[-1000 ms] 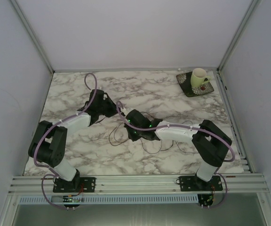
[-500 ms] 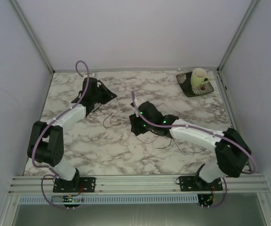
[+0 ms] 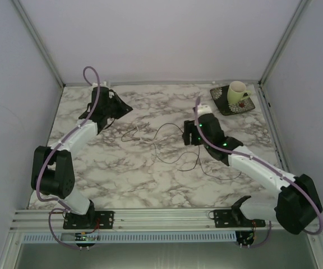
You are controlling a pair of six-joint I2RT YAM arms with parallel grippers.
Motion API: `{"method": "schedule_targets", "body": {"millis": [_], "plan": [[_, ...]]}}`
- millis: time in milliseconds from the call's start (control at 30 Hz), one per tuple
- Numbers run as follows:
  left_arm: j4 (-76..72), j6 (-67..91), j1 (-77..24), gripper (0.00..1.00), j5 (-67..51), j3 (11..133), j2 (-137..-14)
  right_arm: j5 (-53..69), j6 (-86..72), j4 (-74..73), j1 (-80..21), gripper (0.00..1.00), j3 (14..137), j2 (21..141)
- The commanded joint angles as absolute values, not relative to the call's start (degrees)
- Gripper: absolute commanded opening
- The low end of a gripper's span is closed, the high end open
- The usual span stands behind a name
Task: Zip-tie the wires
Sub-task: Place the cable at the center of the board, then reset both arms
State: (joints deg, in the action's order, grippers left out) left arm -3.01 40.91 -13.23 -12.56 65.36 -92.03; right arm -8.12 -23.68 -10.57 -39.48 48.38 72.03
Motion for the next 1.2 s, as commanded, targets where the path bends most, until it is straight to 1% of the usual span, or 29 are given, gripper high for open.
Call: {"method": "schedule_targets", "body": {"millis": [0,67,167,267,367,500,667,700,800,1000,1167], "plan": [[-1.96,39.50,-12.73,0.00,-11.22,63.51,-90.79,-13.11,-20.89,-3.97,-33.36,0.66,46.50,66.14],[-2.80,39.91,-12.49,0.00,-11.00,62.26,-90.65,-13.91,-19.48,-1.47,-30.51,0.69,43.69,63.95],[-3.45,40.37,-12.02,0.05,-10.61,61.02,-90.38,-14.36,-17.90,2.40,-26.43,0.76,41.26,61.28],[-3.53,40.78,-11.63,0.18,-10.01,60.47,-89.49,-13.46,-17.31,4.30,-22.24,0.80,40.12,59.86],[-2.76,40.53,-11.31,0.36,-9.91,61.57,-88.66,-12.43,-16.89,4.69,-18.88,0.82,40.06,59.51],[-0.20,40.15,-10.39,0.68,-9.29,64.51,-86.98,-9.72,-17.02,6.32,-14.20,0.85,39.65,59.02],[0.00,39.83,-7.21,0.95,-7.88,65.37,-82.10,-7.31,-18.81,11.04,-9.39,0.90,36.66,57.91],[-0.04,39.82,-6.36,0.99,-7.91,65.09,-81.04,-6.97,-19.35,11.97,-8.42,0.91,35.92,57.72],[-2.09,39.73,-3.50,1.00,-8.14,61.89,-76.84,-6.75,-19.99,15.14,-6.13,0.96,33.16,57.32],[-5.48,39.61,2.28,1.00,-5.35,50.77,-68.73,-10.13,-19.17,26.18,-2.47,0.99,25.49,56.85],[-7.45,37.81,4.65,1.00,2.34,41.23,-63.56,-12.20,-16.44,35.89,-0.04,0.99,19.67,59.22]]}}
